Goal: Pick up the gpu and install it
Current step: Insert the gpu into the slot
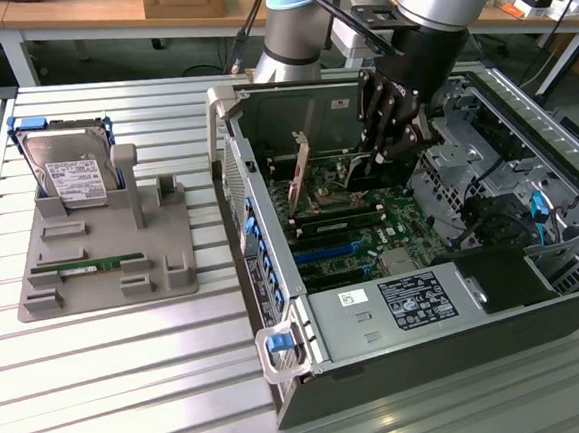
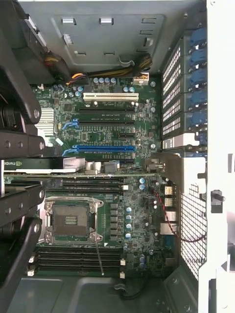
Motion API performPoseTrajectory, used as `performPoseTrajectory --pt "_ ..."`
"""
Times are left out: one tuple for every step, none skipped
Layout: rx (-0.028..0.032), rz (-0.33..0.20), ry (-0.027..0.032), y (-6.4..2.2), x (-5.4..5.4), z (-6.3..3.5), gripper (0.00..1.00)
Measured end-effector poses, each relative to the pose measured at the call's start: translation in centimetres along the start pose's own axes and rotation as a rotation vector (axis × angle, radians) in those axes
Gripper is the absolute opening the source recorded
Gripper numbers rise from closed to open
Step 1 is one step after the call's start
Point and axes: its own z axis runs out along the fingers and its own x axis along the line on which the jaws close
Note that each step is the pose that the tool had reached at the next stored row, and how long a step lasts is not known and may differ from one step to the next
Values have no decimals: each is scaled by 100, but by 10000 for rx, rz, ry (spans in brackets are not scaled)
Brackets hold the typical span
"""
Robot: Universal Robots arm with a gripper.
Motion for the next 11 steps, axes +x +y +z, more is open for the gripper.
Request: performPoseTrajectory --pt "0 -1 -1 0 0 3 26" --pt "0 0 0 0 0 4 26" --pt "0 -1 0 0 0 6 26" --pt "0 -1 0 0 0 9 26" --pt "0 -2 1 -1 0 15 26" --pt "0 -2 0 -1 0 19 26" --pt "0 -2 0 -1 0 22 26" --pt "0 -3 0 -1 0 25 26" --pt "0 -3 0 -1 0 27 26" --pt "0 -4 0 -2 0 29 26" --pt "0 -4 0 -2 0 33 26"
